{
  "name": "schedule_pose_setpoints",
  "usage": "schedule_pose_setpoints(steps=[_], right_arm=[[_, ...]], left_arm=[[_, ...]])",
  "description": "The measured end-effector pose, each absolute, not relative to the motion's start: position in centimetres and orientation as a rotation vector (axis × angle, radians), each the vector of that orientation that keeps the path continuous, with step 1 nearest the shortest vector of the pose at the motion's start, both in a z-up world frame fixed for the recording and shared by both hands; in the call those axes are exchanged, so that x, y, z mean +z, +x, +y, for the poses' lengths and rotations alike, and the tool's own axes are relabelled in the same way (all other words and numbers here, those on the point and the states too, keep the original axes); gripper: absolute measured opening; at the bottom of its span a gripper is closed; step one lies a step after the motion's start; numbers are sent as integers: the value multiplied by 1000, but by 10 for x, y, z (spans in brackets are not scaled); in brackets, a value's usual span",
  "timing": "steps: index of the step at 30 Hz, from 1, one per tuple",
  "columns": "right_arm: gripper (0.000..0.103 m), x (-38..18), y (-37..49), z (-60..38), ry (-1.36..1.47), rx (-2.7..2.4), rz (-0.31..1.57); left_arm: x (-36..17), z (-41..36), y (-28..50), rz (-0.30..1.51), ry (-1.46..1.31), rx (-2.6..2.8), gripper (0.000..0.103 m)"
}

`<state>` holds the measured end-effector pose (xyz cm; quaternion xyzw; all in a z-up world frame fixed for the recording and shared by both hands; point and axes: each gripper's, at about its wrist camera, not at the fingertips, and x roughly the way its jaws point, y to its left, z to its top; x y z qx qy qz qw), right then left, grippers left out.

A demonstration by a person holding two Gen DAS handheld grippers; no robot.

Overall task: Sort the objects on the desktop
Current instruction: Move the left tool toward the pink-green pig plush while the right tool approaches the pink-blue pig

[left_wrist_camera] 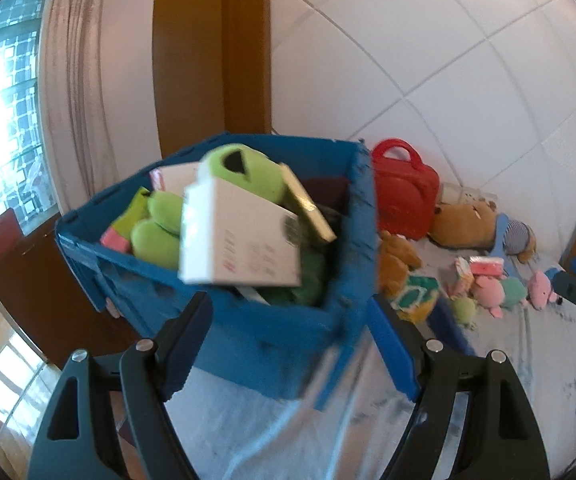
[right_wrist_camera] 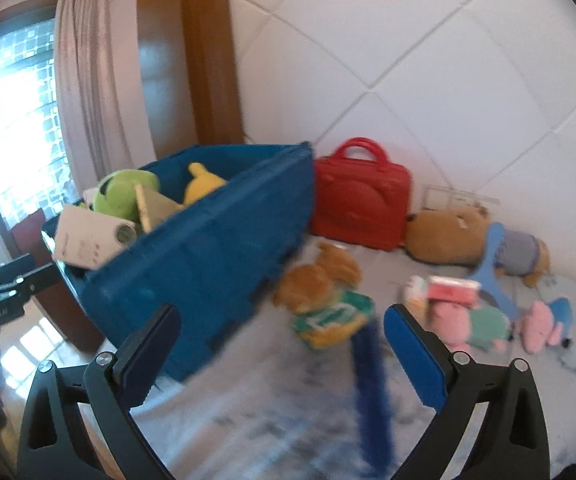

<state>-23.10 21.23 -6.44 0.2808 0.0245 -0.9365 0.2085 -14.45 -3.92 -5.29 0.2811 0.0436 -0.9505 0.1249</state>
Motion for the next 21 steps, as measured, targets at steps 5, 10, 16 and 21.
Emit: schedule_pose_setpoints(steps=[5,10,16,21], right_arm=[[103,-79,-213,293,839,-2655,28],[103,-93,-196,363,893,-2717,-25],[103,-102,-183,429,944,-2832,-115],[103,-109,-179,464,997,-2934,-167]], left_arm=[[-63,11,-143,113,866,-2789,79],[-73,54,-152,90,925,-2828,79],[-85,103,-162,61,992,-2876,79],[-97,117,-197,76,1030,-2944,79]])
